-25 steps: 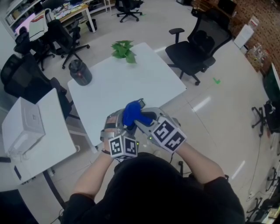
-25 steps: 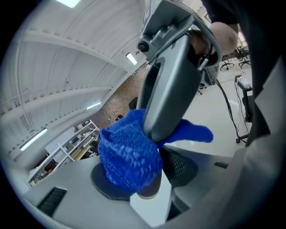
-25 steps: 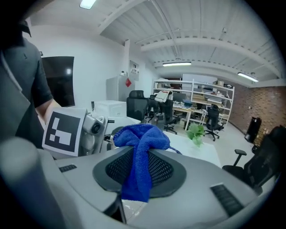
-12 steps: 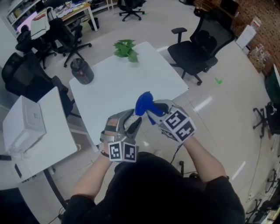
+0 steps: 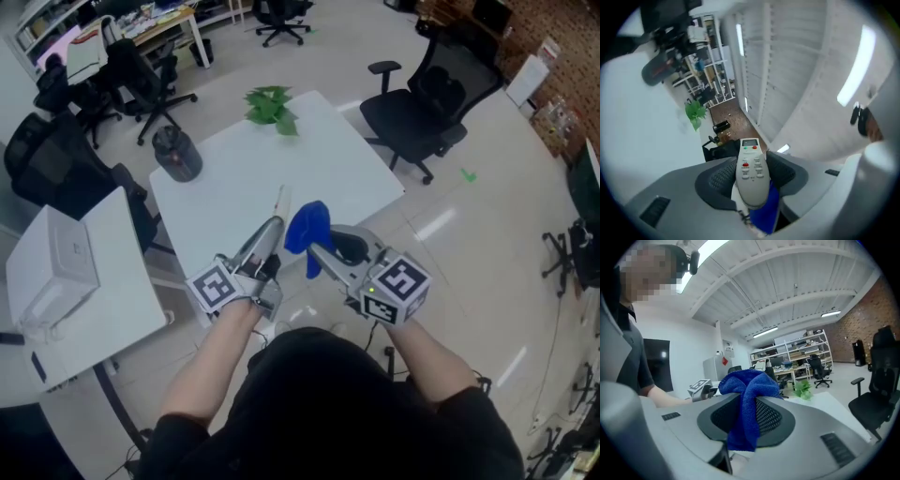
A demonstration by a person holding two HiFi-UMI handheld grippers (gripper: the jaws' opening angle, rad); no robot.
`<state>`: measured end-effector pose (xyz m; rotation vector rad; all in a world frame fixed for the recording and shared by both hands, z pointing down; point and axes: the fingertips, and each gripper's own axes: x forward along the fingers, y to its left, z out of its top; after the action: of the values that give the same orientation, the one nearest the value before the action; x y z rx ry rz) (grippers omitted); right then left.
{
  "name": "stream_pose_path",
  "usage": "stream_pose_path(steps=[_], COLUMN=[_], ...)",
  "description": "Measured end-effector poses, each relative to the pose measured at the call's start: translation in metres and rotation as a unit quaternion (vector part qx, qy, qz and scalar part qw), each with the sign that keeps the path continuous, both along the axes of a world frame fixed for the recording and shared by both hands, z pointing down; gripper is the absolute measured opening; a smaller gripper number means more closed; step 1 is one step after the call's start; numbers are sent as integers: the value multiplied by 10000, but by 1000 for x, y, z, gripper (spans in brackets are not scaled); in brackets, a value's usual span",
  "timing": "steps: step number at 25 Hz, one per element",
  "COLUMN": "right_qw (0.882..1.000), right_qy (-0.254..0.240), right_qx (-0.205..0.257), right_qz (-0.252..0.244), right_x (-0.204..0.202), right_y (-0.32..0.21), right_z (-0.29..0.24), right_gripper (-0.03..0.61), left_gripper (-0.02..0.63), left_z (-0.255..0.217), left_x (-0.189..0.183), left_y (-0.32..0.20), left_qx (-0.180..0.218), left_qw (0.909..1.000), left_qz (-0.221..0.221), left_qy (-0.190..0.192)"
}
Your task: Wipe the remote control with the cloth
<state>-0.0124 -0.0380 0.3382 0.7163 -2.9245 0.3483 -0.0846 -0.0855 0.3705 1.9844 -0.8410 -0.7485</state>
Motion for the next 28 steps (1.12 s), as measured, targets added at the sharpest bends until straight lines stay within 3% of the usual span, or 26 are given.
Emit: stream_pose_path(steps=[2,5,8,14,18,23,28], right_qw=[9994,9966,9958,9980,9983,9949,9914], right_qy=[-9,-55,-204,-314,-459,-453,-520], right_qx=[-251,-661,-766,-555,-350,-489,-663], right_qz=[-254,-492,-450,-16,-19,-756,-1005], right_x=[-14,-25,-17,14,21,-5,-23], right_y=[12,19,10,-30,-30,17,26], right_z=[15,31,29,7,-12,-5,6], right_gripper=[98,98,97,97,97,98,97], left_gripper=[204,204,204,204,202,204,204], left_z=[-11,-18,-19,-19,-18,-35,-46], left_x=[1,10,20,46,42,15,18], left_y=[1,7,16,39,36,14,20], left_qx=[-34,6,36,126,135,272,427], left_qw=[9963,9914,9893,9828,9840,9856,9805], left_qz=[72,315,688,1444,1356,865,1103], left_qy=[861,1267,1286,1140,1145,1429,1571])
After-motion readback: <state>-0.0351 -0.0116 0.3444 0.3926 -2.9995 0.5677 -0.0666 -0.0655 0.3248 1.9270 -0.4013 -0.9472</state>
